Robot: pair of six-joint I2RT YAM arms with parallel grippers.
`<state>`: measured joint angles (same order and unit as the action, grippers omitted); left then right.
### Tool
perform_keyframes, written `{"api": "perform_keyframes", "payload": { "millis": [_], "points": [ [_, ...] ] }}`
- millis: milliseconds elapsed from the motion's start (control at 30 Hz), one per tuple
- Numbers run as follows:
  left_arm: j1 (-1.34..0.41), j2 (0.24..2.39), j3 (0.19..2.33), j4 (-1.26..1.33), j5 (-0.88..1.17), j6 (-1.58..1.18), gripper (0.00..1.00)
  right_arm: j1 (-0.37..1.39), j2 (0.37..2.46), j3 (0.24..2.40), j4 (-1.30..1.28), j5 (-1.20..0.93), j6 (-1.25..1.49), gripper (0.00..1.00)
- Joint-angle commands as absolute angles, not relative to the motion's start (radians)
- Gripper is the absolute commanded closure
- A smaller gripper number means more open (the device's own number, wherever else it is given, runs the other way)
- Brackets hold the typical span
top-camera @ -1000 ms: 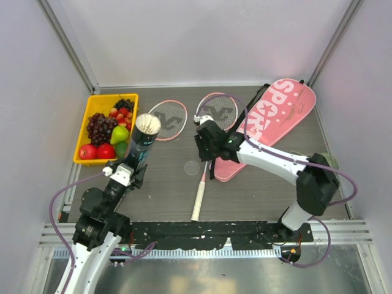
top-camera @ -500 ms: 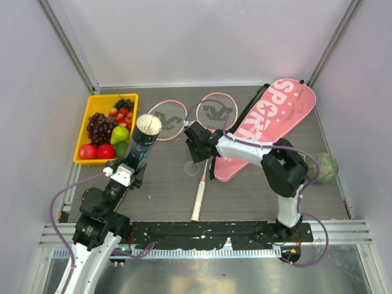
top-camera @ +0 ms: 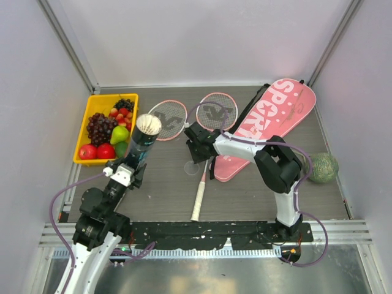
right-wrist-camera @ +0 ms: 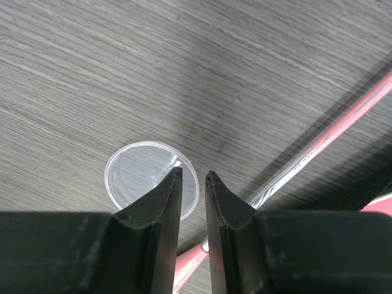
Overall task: Pack up the badminton gear
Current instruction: Pick up the lid from the center of the board.
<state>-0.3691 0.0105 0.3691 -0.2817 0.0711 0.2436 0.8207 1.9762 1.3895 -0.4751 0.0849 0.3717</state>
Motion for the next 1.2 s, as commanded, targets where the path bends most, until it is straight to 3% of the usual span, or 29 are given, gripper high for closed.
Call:
{"api": "perform_keyframes", "payload": {
  "millis": [0, 633, 833, 1167],
  "points": [
    [-0.371, -0.107, 0.388, -0.186, 0.060, 0.255, 1.00, 0.818, 1.985, 1.424, -0.460, 0.048, 0.374, 0.73],
    [-0.368, -0.109, 0.388, -0.189, 0.066, 0.259, 1.00, 0.819, 1.997, 1.358, -0.454, 0.066, 0.367, 0.81],
    [-0.370, -0.104, 0.387, -0.187, 0.078, 0.261, 1.00, 0.819, 1.980, 1.341, -0.454, 0.100, 0.362, 0.95],
    [-0.368, -0.060, 0.367, -0.184, 0.161, 0.307, 1.00, 0.767, 1.778, 1.253, -0.335, 0.014, 0.422, 0.95]
  ]
}}
